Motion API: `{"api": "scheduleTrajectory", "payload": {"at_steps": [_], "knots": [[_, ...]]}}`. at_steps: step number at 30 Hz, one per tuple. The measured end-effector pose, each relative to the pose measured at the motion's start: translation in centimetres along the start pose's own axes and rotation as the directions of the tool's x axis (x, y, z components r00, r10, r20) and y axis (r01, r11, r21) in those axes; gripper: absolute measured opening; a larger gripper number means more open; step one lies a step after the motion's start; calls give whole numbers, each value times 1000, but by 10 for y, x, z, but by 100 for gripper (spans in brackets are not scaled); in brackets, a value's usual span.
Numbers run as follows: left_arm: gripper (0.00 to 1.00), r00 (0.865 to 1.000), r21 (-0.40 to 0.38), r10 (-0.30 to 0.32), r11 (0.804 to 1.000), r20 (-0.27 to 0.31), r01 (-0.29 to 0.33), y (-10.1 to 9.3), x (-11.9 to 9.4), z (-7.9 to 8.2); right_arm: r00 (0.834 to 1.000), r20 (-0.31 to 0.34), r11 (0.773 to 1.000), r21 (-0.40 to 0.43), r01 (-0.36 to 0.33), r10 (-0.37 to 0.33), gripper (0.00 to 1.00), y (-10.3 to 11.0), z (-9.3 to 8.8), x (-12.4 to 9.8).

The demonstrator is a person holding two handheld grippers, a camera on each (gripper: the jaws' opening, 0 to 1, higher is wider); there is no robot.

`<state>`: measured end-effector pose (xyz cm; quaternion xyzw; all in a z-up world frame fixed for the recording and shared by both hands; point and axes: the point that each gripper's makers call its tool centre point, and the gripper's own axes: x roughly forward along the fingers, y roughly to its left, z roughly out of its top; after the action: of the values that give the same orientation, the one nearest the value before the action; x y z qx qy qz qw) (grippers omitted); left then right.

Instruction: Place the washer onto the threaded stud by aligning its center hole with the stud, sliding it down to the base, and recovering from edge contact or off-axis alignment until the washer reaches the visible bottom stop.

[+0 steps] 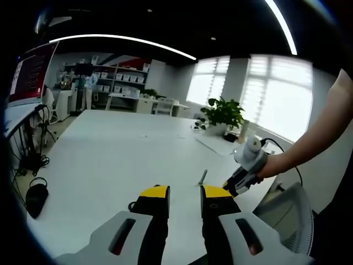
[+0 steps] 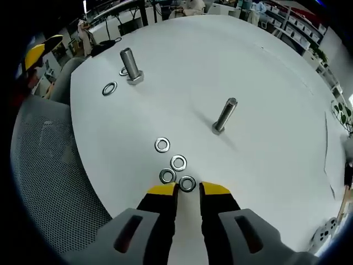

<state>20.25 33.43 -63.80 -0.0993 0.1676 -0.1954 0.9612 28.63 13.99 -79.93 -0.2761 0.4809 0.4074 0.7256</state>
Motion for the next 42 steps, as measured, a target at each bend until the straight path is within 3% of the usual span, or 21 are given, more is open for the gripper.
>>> {"api": "scheduleTrajectory", "payload": {"at_steps": [19, 32, 42], "knots": [[20, 1000, 3, -17, 1000, 5, 17, -8, -4, 2, 997, -67, 996, -86, -33, 27, 16, 0, 2, 2], [20, 1000, 9, -21, 1000, 5, 21, -11, -8, 1, 992, -129, 998, -55, -24, 17, 15, 0, 2, 3], [20, 1000, 10, -26, 1000, 14, 26, -14, -11, 3, 990, -139, 999, -46, -15, 9, 15, 0, 1, 2]]}}
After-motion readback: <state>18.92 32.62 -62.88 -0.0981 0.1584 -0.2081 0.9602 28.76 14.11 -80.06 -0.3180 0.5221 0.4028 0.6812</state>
